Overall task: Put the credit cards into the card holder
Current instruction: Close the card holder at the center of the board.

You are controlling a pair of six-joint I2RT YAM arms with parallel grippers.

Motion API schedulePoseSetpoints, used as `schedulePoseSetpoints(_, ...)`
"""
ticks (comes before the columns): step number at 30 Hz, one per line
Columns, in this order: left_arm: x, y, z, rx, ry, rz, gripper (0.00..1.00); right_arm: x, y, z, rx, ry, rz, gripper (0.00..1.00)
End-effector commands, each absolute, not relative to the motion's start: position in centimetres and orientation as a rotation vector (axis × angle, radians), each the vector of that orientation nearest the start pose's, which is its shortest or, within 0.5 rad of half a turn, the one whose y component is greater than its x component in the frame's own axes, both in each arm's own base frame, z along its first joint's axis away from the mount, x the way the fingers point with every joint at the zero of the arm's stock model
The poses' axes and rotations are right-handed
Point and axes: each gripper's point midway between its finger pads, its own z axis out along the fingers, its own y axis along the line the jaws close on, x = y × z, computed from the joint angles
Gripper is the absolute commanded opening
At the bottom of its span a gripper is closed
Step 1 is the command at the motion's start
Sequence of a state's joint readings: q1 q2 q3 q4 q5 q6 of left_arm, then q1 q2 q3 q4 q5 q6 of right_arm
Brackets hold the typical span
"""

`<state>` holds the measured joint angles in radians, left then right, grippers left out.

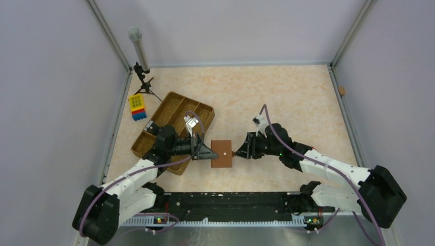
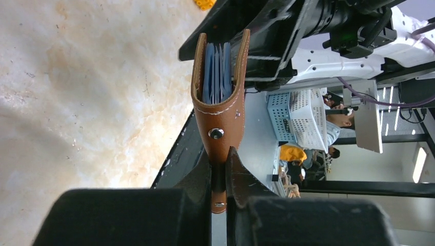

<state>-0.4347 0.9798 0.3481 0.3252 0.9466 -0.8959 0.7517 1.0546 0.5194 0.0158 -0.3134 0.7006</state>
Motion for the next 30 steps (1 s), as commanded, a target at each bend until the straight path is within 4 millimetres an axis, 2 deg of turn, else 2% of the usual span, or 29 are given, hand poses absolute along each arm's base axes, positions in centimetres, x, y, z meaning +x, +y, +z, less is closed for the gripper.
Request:
schedulePoseSetpoints(1,15.5,-25.3,17.9,0.302,2.045,-1.727,0.0,18.7,29.6,13.6,-0.203,2.226,1.157,0.42)
schedulePoseSetpoints(6,15.6,-25.1,17.6,0.308,2.066,-1.696,0.0,18.5,30.3,14.5,-0.186,2.178,1.244,0.49)
schedulePoseSetpoints(12,15.8,-25.0,17.5,0.294,2.071,-1.668,0.0,19.6,27.1,13.8,-0.037,2.221,1.042,0.53)
schedulePoseSetpoints(14,15.7,-25.1,17.7,0.301,2.067,-1.676,0.0,19.6,26.8,14.1,-0.036,2.207,1.037,0.55)
schedulePoseSetpoints(18,15.5,-25.1,17.9,0.311,2.061,-1.687,0.0,18.9,28.1,15.0,-0.106,2.175,1.131,0.56)
schedulePoseSetpoints(24,15.4,-25.0,18.1,0.316,2.058,-1.694,0.0,18.1,29.8,14.3,-0.194,2.201,1.221,0.56)
schedulePoseSetpoints(30,15.3,-25.0,17.8,0.314,2.066,-1.687,0.0,17.4,30.8,15.3,-0.232,2.156,1.33,0.58)
